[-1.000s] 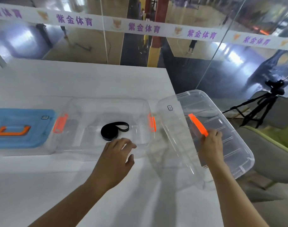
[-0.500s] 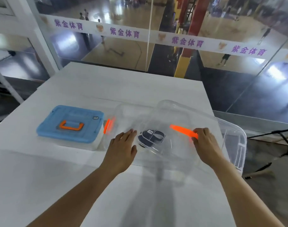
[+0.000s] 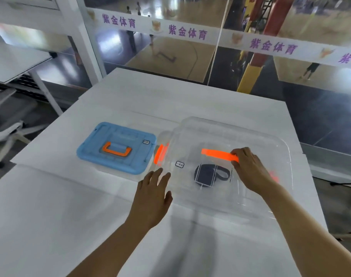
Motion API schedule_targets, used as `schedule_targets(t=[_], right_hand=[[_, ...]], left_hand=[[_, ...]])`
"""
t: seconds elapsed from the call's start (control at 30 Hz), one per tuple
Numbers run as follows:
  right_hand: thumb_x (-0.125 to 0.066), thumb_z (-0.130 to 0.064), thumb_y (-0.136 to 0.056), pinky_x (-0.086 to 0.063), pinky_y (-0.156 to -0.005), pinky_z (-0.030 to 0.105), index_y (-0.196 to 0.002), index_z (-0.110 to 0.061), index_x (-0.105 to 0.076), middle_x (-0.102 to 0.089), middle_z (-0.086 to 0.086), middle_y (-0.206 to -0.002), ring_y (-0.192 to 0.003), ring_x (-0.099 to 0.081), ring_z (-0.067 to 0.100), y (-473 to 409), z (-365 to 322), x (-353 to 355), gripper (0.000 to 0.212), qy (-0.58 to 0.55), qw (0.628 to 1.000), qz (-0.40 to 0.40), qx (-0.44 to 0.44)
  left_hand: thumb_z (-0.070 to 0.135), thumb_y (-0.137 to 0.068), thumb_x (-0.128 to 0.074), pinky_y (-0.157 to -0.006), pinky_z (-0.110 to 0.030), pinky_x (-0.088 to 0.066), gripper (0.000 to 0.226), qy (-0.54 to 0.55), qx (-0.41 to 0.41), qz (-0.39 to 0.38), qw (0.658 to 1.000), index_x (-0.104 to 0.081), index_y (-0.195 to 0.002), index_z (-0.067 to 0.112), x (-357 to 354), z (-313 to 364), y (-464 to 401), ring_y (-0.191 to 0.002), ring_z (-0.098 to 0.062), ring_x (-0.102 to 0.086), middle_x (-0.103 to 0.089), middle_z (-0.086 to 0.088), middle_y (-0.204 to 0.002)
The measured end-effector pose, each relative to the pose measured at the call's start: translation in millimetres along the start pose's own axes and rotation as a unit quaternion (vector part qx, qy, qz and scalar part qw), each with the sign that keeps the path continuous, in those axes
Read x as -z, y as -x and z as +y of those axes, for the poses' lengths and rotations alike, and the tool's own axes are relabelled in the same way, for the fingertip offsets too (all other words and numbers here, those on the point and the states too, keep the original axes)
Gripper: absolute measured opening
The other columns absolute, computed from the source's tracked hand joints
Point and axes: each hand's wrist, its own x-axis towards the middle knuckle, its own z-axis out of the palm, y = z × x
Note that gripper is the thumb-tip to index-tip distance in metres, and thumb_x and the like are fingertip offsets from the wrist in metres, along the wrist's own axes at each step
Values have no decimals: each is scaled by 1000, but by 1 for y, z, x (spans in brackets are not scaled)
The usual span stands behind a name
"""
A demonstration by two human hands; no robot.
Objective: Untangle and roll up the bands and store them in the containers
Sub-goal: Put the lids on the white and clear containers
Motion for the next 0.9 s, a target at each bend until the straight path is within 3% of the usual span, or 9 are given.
schedule_targets(t=[0.17, 0.33, 0.5, 0.6, 0.7, 0.77, 0.83, 0.9], right_hand=[[-53, -17, -106, -45, -95, 40, -132, -11, -58, -53, 10, -124, -102, -58, 35, 2, 0, -2, 27, -10, 1000, 18, 14], [-55, -16, -105, -42, -88, 37, -131, -10, -58, -54, 10, -122, -95, -59, 35, 6, 2, -5, 26, -16, 999, 28, 23], [-51, -18, -107, -41, -88, 36, -132, -13, -58, -53, 10, -125, -99, -59, 35, 0, -5, -19, 27, -18, 999, -9, 25], [-50, -16, -107, -44, -94, 40, -133, -13, -58, -53, 10, -125, -102, -59, 35, -2, -8, -23, 28, -19, 999, -6, 26], [-50, -15, -107, -42, -97, 39, -135, -13, -59, -54, 9, -127, -107, -58, 33, -2, -7, -24, 29, -14, 999, -1, 34], [-53, -13, -106, -42, -96, 39, -133, -13, -61, -57, 8, -124, -107, -59, 32, 0, -5, -26, 28, -10, 998, 15, 53], [-56, -13, -104, -42, -93, 41, -130, -15, -63, -59, 6, -122, -101, -60, 32, 1, -2, -30, 27, -6, 997, 30, 65], [-59, -13, -103, -42, -87, 42, -128, -18, -66, -62, 4, -120, -96, -60, 31, 2, 0, -32, 27, -1, 997, 48, 67]], left_hand=[[30, -97, -60, -107, -42, -45, 57, 62, 11, 35, 997, -43, -151, 22, -2, 3, 1, -142, -30, -44, -32, -6, -165], [34, -101, -55, -107, -40, -49, 56, 113, 31, 51, 992, -36, -153, 25, 6, 4, -5, -143, -27, -43, -29, -5, -165], [34, -101, -55, -105, -40, -50, 50, 116, 72, 56, 989, -43, -147, 22, 9, 4, -6, -140, -26, -47, -38, -6, -160], [31, -100, -57, -97, -37, -54, 42, 116, 75, 65, 988, -49, -140, 18, 11, 4, -8, -131, -25, -55, -46, -6, -151], [26, -100, -61, -81, -29, -56, 31, 112, 78, 78, 988, -55, -128, 13, 17, 7, -14, -95, -22, -68, -53, -6, -135], [24, -100, -61, -71, -22, -49, 21, 114, 94, 79, 986, -57, -118, 14, 22, 8, -17, -73, -18, -61, -53, -4, -122], [21, -99, -64, -69, -19, -44, 12, 141, 111, 91, 980, -56, -107, 16, 21, 6, -16, -72, -16, -59, -52, -2, -113], [20, -97, -67, -72, -22, -50, 15, 187, 121, 108, 969, -55, -107, 18, 16, 2, -17, -84, -17, -63, -51, -1, -115]])
